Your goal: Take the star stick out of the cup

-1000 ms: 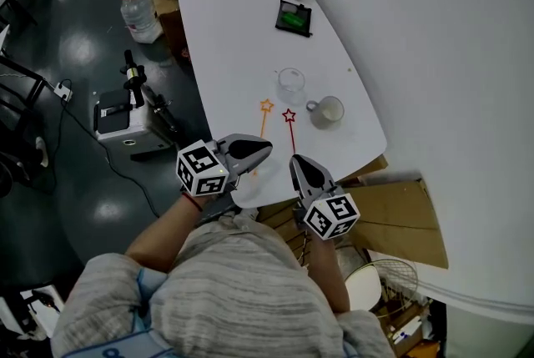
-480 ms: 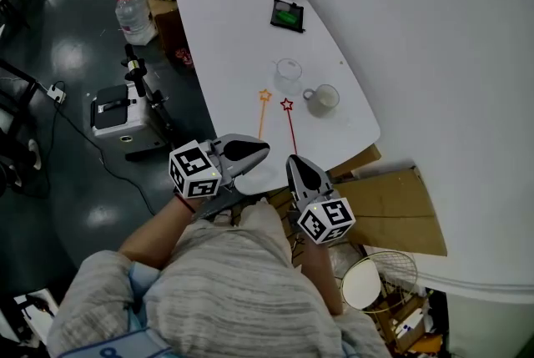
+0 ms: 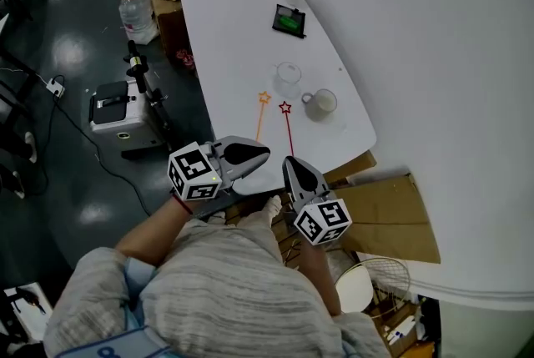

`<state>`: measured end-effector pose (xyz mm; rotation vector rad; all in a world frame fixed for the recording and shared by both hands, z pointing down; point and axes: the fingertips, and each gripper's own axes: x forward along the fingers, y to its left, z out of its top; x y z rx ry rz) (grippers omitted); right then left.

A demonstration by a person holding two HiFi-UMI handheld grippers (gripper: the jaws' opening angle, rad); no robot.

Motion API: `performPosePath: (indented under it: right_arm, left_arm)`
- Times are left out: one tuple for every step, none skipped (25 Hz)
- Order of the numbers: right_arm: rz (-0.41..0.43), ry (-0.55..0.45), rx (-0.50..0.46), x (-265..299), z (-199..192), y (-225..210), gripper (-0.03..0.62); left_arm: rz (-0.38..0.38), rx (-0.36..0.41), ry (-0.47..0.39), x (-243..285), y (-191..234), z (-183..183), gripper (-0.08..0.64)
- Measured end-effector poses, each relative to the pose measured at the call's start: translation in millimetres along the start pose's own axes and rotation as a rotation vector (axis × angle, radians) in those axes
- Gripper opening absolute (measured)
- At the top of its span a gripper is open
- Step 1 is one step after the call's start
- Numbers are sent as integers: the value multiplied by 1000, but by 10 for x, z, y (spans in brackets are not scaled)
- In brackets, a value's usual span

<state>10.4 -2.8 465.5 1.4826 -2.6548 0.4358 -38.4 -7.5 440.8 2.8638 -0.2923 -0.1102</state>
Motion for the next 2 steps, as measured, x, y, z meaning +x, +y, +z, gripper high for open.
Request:
performPosePath:
  right_arm:
    - [-2, -2, -4, -5, 24, -12, 8]
    - [-5, -3, -8, -10, 45, -23, 9]
  left_arm:
    - [0, 3, 0, 18, -4, 7, 14]
    - [1, 5, 0, 34, -6, 13, 14]
